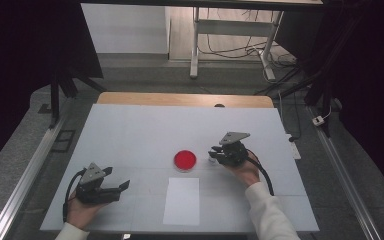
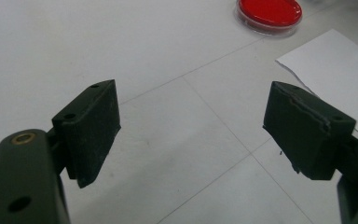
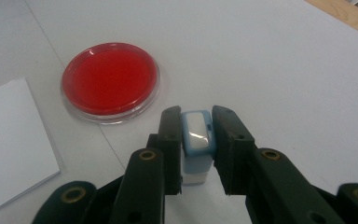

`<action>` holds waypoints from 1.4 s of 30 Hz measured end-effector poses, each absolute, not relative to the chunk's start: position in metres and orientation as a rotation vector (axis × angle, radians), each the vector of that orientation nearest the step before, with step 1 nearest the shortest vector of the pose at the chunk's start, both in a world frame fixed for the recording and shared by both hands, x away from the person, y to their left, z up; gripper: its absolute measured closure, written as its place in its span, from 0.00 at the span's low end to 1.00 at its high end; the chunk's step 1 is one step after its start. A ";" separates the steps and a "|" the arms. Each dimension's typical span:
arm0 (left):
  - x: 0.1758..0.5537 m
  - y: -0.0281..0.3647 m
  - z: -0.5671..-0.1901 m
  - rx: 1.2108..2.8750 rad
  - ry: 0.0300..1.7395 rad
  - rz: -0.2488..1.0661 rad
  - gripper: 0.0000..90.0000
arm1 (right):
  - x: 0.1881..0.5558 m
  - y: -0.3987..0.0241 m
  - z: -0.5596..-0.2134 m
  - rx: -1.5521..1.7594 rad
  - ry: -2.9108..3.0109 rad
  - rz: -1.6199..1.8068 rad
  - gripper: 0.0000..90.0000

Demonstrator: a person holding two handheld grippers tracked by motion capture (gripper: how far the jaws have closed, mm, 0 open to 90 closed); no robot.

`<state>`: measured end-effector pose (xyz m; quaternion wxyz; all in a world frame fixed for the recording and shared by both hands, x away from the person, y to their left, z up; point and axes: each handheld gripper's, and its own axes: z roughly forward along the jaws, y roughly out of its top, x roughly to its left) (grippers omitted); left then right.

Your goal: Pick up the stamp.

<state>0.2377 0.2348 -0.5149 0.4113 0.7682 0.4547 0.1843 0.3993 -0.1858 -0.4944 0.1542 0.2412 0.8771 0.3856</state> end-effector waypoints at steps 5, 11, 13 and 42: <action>0.238 0.234 -0.515 1.933 1.147 0.465 0.20 | 0.399 -0.186 -0.495 0.678 2.508 1.108 0.84; 0.238 0.234 -0.515 1.933 1.147 0.466 0.20 | 0.397 -0.189 -0.492 0.686 2.487 1.147 0.84; 0.237 0.234 -0.515 1.934 1.147 0.465 0.20 | 0.396 -0.190 -0.490 0.694 2.479 1.157 0.84; 0.237 0.235 -0.515 1.928 1.143 0.474 0.21 | 0.370 -0.199 -0.476 0.765 2.361 1.271 0.84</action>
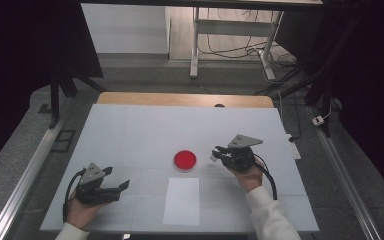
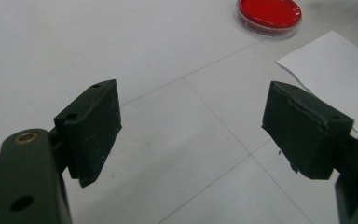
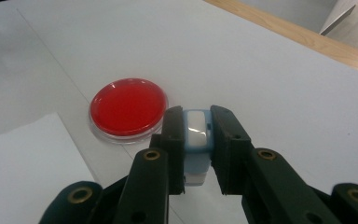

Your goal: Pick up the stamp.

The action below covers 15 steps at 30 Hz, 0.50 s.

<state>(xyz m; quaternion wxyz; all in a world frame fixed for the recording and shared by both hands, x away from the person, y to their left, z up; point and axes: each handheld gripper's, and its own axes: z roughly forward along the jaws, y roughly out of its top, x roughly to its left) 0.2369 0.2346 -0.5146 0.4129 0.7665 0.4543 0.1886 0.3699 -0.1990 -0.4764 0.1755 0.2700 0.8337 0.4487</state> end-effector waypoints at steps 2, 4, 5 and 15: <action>0.237 0.234 -0.515 1.927 1.139 0.471 0.21 | 0.368 -0.200 -0.475 0.766 2.359 1.281 0.84; 0.237 0.234 -0.515 1.928 1.140 0.473 0.21 | 0.366 -0.200 -0.474 0.767 2.359 1.292 0.84; 0.237 0.234 -0.514 1.927 1.140 0.472 0.21 | 0.365 -0.200 -0.473 0.762 2.360 1.290 0.84; 0.236 0.233 -0.514 1.929 1.140 0.478 0.21 | 0.354 -0.201 -0.469 0.743 2.363 1.332 0.84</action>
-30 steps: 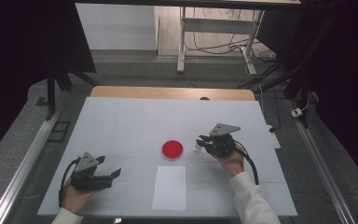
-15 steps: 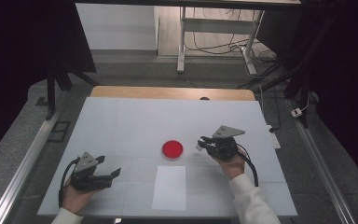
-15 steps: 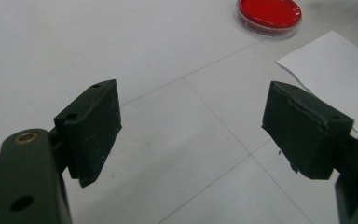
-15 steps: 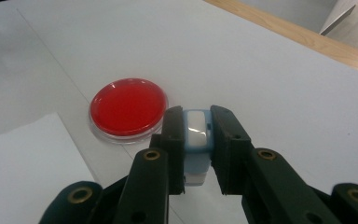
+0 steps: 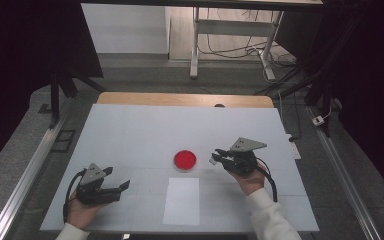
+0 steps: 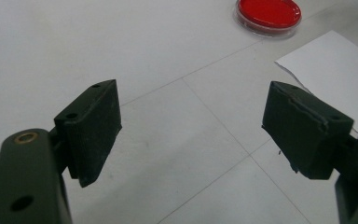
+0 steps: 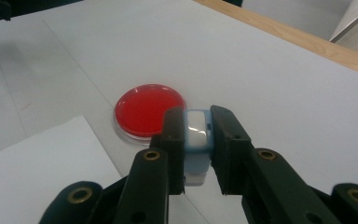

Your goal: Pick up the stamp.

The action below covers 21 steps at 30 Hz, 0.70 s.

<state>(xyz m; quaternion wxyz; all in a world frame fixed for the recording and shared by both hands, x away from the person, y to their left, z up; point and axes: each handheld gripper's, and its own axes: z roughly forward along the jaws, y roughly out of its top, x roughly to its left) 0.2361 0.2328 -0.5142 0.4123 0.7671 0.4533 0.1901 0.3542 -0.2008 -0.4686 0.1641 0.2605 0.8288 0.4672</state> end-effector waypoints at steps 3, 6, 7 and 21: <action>0.236 0.232 -0.514 1.931 1.137 0.476 0.21 | 0.352 -0.200 -0.468 0.744 2.359 1.344 0.84; 0.236 0.231 -0.514 1.931 1.136 0.475 0.21 | 0.349 -0.199 -0.467 0.737 2.366 1.350 0.84; 0.236 0.231 -0.514 1.931 1.136 0.475 0.21 | 0.348 -0.198 -0.467 0.736 2.365 1.361 0.84; 0.236 0.229 -0.514 1.934 1.130 0.473 0.21 | 0.337 -0.189 -0.465 0.702 2.383 1.409 0.84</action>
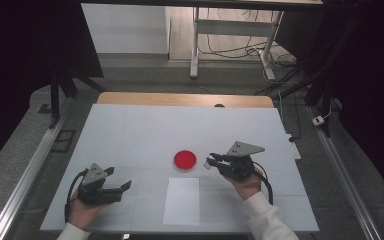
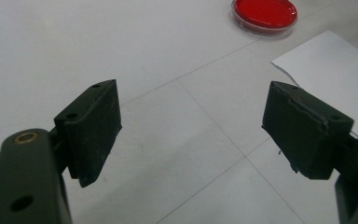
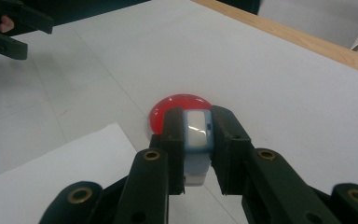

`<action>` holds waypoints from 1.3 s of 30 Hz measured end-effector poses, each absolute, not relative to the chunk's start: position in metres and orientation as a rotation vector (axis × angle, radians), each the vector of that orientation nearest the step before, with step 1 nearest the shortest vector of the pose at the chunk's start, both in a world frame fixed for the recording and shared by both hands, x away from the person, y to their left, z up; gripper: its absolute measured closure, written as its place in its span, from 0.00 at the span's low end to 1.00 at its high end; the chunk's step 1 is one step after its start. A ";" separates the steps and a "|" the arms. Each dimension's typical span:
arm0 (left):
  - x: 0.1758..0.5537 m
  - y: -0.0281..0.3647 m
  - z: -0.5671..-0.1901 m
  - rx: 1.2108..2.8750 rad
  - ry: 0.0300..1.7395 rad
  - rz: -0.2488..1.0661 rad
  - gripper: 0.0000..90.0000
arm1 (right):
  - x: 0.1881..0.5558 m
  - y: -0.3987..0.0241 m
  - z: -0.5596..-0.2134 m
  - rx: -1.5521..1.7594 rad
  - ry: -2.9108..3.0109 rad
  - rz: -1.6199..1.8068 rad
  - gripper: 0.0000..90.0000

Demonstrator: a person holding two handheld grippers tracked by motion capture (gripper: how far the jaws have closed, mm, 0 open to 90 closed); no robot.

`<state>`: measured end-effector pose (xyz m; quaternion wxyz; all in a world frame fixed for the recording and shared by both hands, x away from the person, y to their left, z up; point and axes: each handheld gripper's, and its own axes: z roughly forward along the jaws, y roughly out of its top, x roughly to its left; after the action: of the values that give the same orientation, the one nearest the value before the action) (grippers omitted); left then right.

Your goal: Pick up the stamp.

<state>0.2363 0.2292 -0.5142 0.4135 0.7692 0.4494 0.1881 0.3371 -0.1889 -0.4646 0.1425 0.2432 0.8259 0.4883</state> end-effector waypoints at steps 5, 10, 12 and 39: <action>0.236 0.228 -0.514 1.935 1.128 0.474 0.21 | 0.334 -0.185 -0.465 0.690 2.397 1.437 0.84; 0.236 0.226 -0.514 1.937 1.123 0.476 0.21 | 0.331 -0.181 -0.466 0.688 2.410 1.449 0.84; 0.236 0.225 -0.514 1.938 1.121 0.476 0.21 | 0.330 -0.179 -0.466 0.682 2.410 1.452 0.84; 0.238 0.213 -0.514 1.953 1.097 0.468 0.21 | 0.311 -0.148 -0.475 0.652 2.445 1.575 0.84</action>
<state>0.2384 0.2130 -0.5143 0.4140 0.7769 0.4363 0.1863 0.3108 -0.1483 -0.4747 0.0805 0.2182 0.8175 0.5269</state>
